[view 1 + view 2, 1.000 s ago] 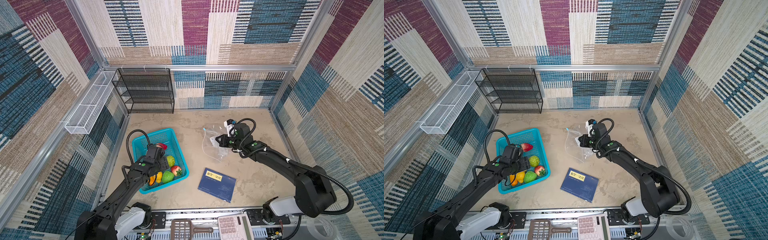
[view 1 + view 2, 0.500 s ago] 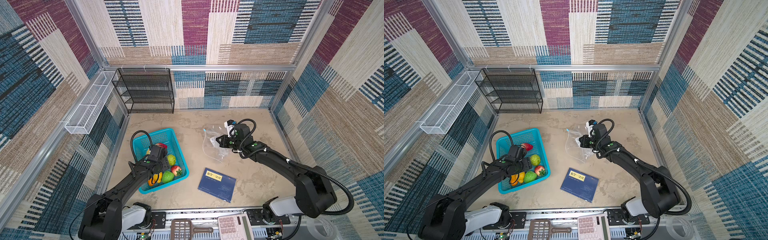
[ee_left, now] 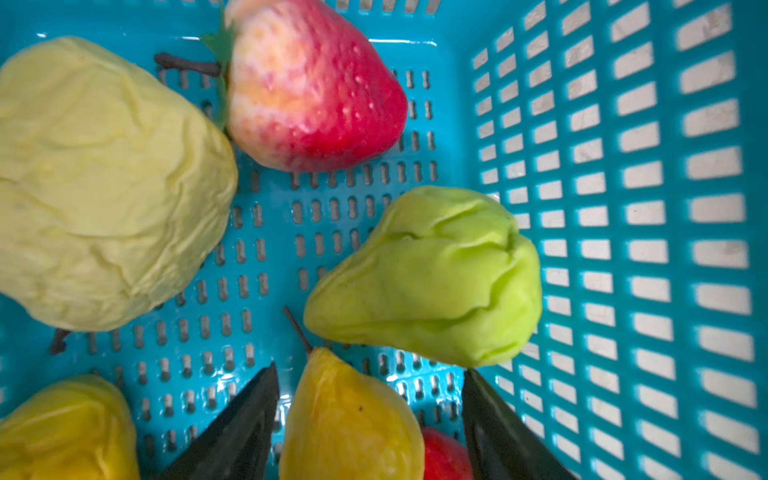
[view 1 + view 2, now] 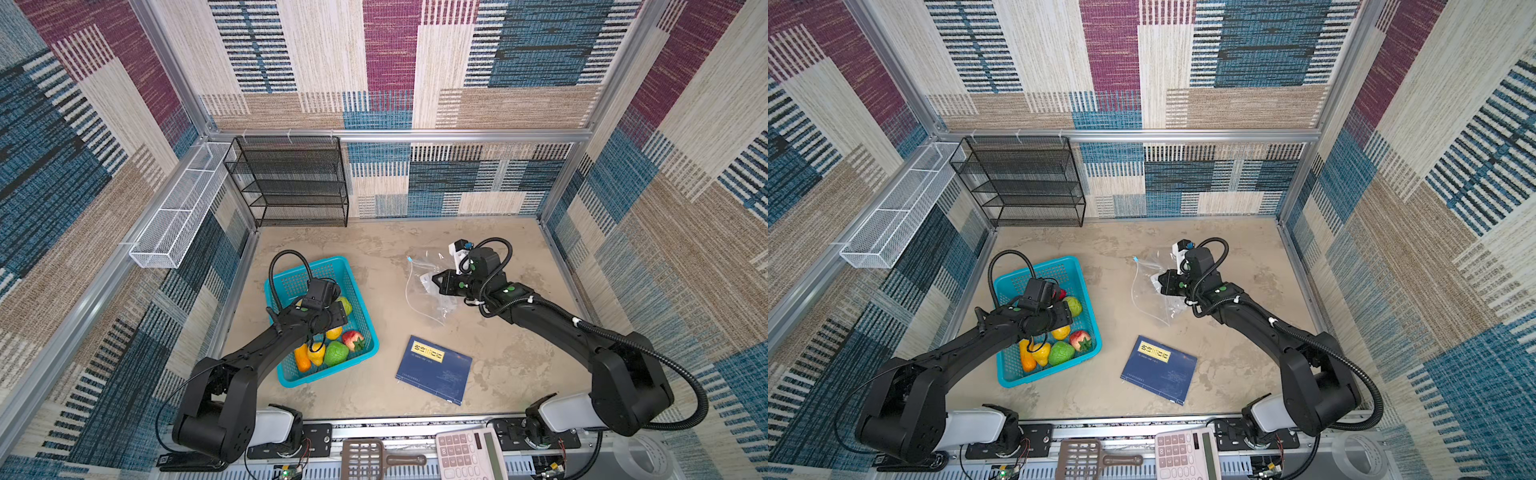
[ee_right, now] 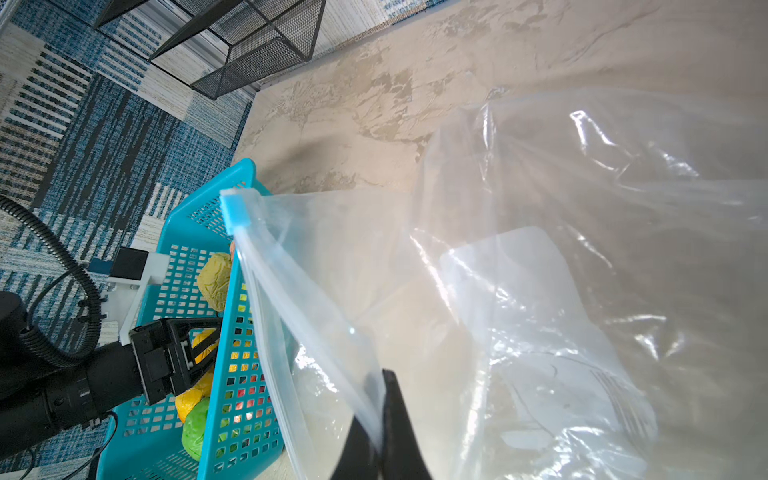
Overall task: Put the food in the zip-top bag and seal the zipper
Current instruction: 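Grasp a yellow pear in the basket with the left gripper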
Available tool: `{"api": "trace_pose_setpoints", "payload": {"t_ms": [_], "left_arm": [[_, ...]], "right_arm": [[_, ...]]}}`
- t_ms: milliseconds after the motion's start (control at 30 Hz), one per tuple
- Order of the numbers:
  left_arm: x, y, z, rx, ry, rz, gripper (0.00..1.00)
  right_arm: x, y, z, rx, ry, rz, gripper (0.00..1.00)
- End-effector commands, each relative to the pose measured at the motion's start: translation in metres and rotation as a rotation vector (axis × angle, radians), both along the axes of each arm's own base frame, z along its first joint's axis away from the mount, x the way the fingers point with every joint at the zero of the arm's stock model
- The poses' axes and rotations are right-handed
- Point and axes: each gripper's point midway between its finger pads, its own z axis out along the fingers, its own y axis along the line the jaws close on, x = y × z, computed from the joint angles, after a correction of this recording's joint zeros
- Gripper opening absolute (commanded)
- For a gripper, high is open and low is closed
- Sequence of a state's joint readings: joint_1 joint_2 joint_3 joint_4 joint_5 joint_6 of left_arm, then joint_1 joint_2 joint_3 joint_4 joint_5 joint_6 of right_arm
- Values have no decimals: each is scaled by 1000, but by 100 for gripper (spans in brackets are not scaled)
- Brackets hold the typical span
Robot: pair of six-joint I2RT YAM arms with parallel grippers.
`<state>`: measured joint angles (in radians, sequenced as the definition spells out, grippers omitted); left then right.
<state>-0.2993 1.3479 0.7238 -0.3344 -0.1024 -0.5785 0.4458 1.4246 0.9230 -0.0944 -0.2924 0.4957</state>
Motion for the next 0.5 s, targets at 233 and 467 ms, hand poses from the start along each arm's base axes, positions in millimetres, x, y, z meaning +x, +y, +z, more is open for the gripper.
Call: {"api": "trace_pose_setpoints", "payload": {"t_ms": [233, 467], "left_arm": [[-33, 11, -3, 13, 40, 8, 81], [-25, 3, -7, -27, 31, 8, 81]], "right_arm": [[6, 1, 3, -1, -17, -7, 0], [5, 3, 4, 7, -12, 0, 0]]}}
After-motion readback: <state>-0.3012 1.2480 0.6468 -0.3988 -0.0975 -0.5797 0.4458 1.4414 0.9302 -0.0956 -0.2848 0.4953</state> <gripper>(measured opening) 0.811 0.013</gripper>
